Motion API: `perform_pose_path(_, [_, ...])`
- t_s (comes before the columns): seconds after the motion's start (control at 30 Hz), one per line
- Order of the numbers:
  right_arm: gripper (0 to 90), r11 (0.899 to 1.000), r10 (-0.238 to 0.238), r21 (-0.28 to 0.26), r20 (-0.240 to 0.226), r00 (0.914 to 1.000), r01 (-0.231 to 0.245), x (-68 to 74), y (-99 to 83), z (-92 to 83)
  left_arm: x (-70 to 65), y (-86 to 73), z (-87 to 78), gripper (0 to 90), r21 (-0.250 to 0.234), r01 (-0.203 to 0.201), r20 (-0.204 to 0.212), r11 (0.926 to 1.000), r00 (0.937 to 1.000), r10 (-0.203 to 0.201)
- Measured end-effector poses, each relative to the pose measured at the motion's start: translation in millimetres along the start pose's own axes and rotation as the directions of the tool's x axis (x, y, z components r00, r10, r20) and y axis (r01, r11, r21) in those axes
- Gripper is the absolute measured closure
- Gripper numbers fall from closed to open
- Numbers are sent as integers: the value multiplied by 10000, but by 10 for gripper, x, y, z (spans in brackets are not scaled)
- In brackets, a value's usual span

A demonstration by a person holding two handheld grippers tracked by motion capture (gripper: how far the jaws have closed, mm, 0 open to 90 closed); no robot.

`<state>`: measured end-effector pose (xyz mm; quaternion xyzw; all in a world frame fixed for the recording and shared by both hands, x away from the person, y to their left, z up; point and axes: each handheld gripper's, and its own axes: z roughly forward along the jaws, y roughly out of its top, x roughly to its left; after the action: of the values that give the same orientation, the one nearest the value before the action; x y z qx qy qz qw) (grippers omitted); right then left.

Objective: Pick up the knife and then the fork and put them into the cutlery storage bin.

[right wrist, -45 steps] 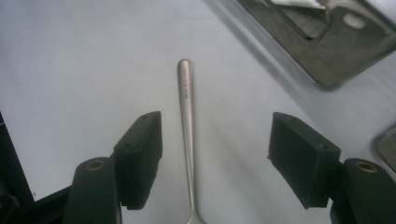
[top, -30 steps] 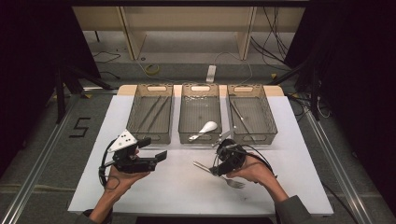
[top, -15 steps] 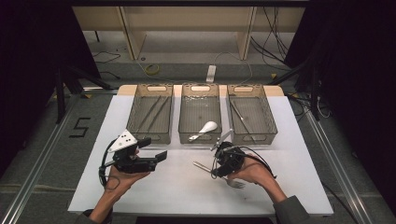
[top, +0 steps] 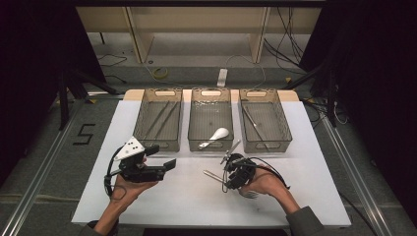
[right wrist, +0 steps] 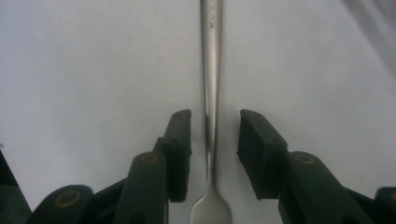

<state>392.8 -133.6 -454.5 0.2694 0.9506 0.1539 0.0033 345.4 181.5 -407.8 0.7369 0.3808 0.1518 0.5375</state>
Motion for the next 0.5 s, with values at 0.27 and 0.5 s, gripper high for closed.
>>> perform_pose_path(0.27, [712, 9996, -130, 259, -10, 9999, 130, 9, -4, 33, 0, 0, -1, 159, 47, -50, -2, 10000, 10000, 50])
perform_pose_path(0.5, [756, 9993, -239, 288, 28, 9997, 238, -2, -12, 35, -1, -1, 2, 159, 41, -49, -3, 10000, 10000, 49])
